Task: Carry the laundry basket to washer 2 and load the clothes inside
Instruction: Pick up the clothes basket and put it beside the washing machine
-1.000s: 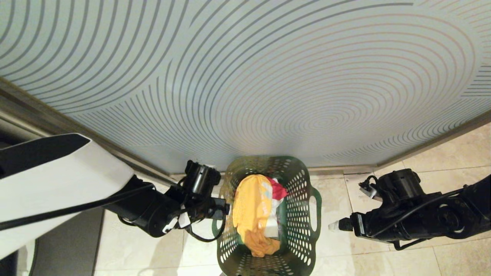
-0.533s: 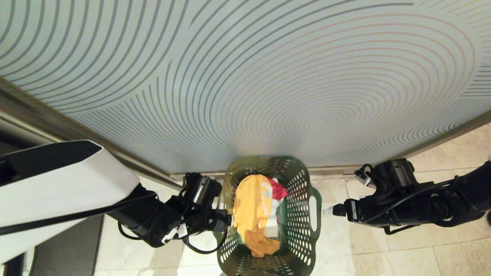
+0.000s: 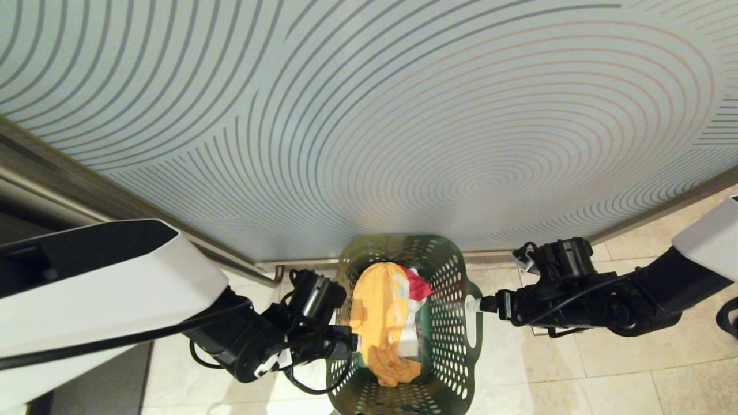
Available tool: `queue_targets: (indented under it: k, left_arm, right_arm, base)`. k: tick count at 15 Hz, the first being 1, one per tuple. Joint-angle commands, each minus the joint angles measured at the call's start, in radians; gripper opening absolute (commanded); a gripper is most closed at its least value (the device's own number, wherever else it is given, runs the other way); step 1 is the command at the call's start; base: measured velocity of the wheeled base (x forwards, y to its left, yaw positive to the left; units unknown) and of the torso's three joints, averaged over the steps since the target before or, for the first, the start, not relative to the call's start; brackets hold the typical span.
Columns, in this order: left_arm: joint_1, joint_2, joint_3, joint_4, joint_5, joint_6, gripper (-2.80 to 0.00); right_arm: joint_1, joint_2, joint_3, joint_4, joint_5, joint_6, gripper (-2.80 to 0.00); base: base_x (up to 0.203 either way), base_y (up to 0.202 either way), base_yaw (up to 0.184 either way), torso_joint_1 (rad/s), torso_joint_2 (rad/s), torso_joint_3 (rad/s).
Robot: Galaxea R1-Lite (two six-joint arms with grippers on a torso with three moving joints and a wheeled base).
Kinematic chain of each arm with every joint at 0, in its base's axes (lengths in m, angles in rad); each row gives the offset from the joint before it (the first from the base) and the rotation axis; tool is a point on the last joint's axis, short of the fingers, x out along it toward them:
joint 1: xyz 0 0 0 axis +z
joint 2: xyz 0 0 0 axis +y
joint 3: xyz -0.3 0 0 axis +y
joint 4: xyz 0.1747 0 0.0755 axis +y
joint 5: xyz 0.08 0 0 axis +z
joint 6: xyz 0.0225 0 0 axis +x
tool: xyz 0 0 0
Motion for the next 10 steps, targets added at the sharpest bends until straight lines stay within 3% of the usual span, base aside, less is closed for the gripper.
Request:
queue_targets:
  k: [1,6,10]
  left_arm:
    - [-0.005,0.006,0.001,-0.002,0.002,-0.002,0.0]
    - [-0.032,0.016,-0.005,-0.002,-0.001,-0.035,0.0]
    - [-0.048,0.045,-0.024,-0.004,-0.001,-0.068,0.0]
  right_arm:
    - [0.01,0.01,-0.028,0.002,0.003,0.004,0.0]
    - [0.029,0.076,-0.157,0.001,0.005,0.02,0.0]
    - [0.098,0.124,-0.244,0.01,0.005,0.072,0.0]
  base:
    - [0.0,0.0,0.0,0.0,0.0,0.0]
    - [0.0,0.0,0.0,0.0,0.0,0.0]
    - [0.0,0.0,0.0,0.0,0.0,0.0]
